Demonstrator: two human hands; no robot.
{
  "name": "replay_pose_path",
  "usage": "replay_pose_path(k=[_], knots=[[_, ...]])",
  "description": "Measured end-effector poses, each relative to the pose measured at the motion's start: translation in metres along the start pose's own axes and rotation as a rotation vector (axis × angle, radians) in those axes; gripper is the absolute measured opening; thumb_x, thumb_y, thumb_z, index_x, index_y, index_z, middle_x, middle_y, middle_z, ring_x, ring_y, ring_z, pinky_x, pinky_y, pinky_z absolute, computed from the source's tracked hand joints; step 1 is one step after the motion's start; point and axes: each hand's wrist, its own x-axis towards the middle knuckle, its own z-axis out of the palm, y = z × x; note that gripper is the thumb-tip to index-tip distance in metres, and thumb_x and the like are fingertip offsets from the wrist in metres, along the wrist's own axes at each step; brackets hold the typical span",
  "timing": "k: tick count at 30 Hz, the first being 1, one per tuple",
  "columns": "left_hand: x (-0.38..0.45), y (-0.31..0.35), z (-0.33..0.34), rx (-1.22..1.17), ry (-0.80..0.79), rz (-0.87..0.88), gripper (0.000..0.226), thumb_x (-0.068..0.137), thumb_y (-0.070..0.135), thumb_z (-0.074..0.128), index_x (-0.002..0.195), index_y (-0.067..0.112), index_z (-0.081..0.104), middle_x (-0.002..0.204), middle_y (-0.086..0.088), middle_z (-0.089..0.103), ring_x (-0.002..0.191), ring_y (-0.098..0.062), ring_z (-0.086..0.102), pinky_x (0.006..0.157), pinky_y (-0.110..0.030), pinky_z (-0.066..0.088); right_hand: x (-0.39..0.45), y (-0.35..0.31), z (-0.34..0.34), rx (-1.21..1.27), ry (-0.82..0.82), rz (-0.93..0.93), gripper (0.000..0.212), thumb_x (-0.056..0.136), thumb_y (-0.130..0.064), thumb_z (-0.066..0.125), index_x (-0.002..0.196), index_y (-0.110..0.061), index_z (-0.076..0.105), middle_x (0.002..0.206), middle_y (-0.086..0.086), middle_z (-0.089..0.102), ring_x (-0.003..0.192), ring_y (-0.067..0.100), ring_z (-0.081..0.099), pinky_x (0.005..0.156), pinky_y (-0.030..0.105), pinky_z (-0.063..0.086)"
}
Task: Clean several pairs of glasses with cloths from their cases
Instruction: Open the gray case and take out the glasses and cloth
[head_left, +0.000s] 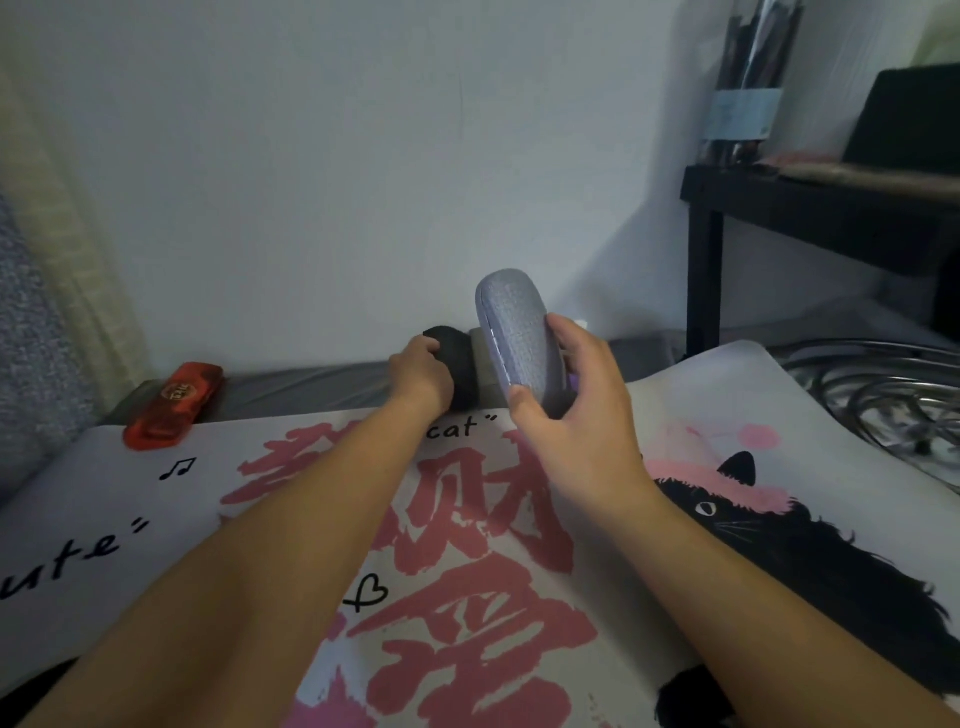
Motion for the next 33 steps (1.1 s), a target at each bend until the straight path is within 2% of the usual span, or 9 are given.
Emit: replay_pose_path(k=[7, 11, 15, 17, 21, 24, 27, 29, 33], knots=[[-0.007, -0.014, -0.026, 0.206, -0.043, 0.192, 0.042, 0.103, 0.022, 0.030, 0.132, 0.010, 0.057, 0.129, -0.013, 0.063, 0.111, -0.031, 0.060, 0.093, -0.037, 0.050, -0.004, 0.002, 0.002, -0.021, -0.142, 0.006, 0.068, 0.086, -0.035, 0.072, 0.147, -0.036, 0.040, 0.140, -0.017, 0.046, 0.128, 0.001, 0.046, 0.100, 0.018, 0.039], [-0.066, -0.006, -0.081, -0.119, 0.035, 0.157, 0.032, 0.106, 0.025, 0.041, 0.124, 0.016, 0.065, 0.117, -0.005, 0.068, 0.102, -0.022, 0.064, 0.093, -0.041, 0.054, -0.013, -0.007, 0.005, -0.027, -0.325, -0.009, 0.068, 0.087, -0.036, 0.074, 0.146, -0.038, 0.041, 0.136, -0.024, 0.048, 0.122, -0.006, 0.047, 0.091, 0.010, 0.041], [-0.146, -0.012, -0.120, -0.565, -0.422, -0.043, 0.043, 0.108, 0.043, 0.040, 0.123, 0.013, 0.066, 0.103, -0.016, 0.074, 0.086, -0.029, 0.071, 0.080, -0.045, 0.056, -0.033, -0.027, 0.031, -0.001, -0.327, 0.117, 0.059, 0.091, -0.047, 0.067, 0.144, -0.035, 0.042, 0.135, -0.014, 0.050, 0.119, 0.005, 0.053, 0.093, 0.025, 0.050], [-0.158, -0.023, -0.120, -0.453, -0.525, -0.011, 0.034, 0.106, 0.037, 0.046, 0.125, 0.019, 0.067, 0.109, -0.008, 0.076, 0.100, -0.026, 0.073, 0.091, -0.048, 0.057, -0.043, -0.033, 0.040, -0.034, -0.403, 0.155, 0.049, 0.099, -0.051, 0.054, 0.142, -0.030, 0.044, 0.128, -0.006, 0.056, 0.110, 0.008, 0.060, 0.092, 0.031, 0.052], [-0.139, -0.035, -0.131, -0.115, -0.588, 0.099, 0.026, 0.100, 0.021, 0.058, 0.121, 0.027, 0.073, 0.112, 0.003, 0.077, 0.109, -0.019, 0.071, 0.106, -0.049, 0.049, -0.048, -0.034, 0.037, -0.058, -0.546, -0.008, 0.018, 0.103, -0.040, 0.052, 0.111, -0.030, 0.065, 0.076, -0.009, 0.065, 0.062, 0.002, 0.062, 0.063, 0.022, 0.048], [-0.126, -0.034, -0.145, 0.187, -0.726, 0.309, 0.028, 0.099, 0.033, 0.063, 0.126, 0.038, 0.069, 0.120, 0.017, 0.072, 0.115, -0.002, 0.065, 0.105, -0.029, 0.049, -0.036, -0.025, 0.028, -0.210, -0.435, -0.296, 0.019, 0.099, -0.042, 0.057, 0.107, -0.030, 0.070, 0.092, -0.015, 0.060, 0.087, 0.001, 0.057, 0.076, 0.022, 0.044], [-0.120, -0.044, -0.143, 0.287, -0.466, 0.494, 0.028, 0.096, 0.035, 0.067, 0.123, 0.038, 0.070, 0.112, 0.021, 0.072, 0.108, 0.007, 0.063, 0.099, -0.024, 0.050, -0.033, -0.016, 0.026, -0.225, -0.752, -0.290, 0.051, 0.095, -0.053, 0.060, 0.143, -0.038, 0.049, 0.126, -0.017, 0.046, 0.123, 0.002, 0.042, 0.102, 0.020, 0.037], [-0.121, -0.050, -0.150, 0.287, -0.440, 0.542, 0.033, 0.094, 0.038, 0.067, 0.127, 0.043, 0.063, 0.114, 0.029, 0.065, 0.110, 0.015, 0.057, 0.097, -0.016, 0.047, -0.035, -0.009, 0.028, -0.268, -0.872, -0.266, 0.065, 0.093, -0.054, 0.064, 0.151, -0.043, 0.035, 0.133, -0.019, 0.040, 0.129, 0.002, 0.036, 0.108, 0.027, 0.037], [-0.129, -0.071, -0.164, 0.457, -0.656, 0.513, 0.065, 0.080, 0.057, 0.074, 0.129, 0.075, 0.036, 0.127, 0.038, 0.047, 0.120, 0.016, 0.044, 0.093, -0.006, 0.038, -0.030, 0.001, 0.027, -0.219, -0.843, -0.177, 0.063, 0.090, -0.047, 0.071, 0.147, -0.040, 0.044, 0.131, -0.020, 0.045, 0.127, 0.000, 0.042, 0.111, 0.032, 0.038]])
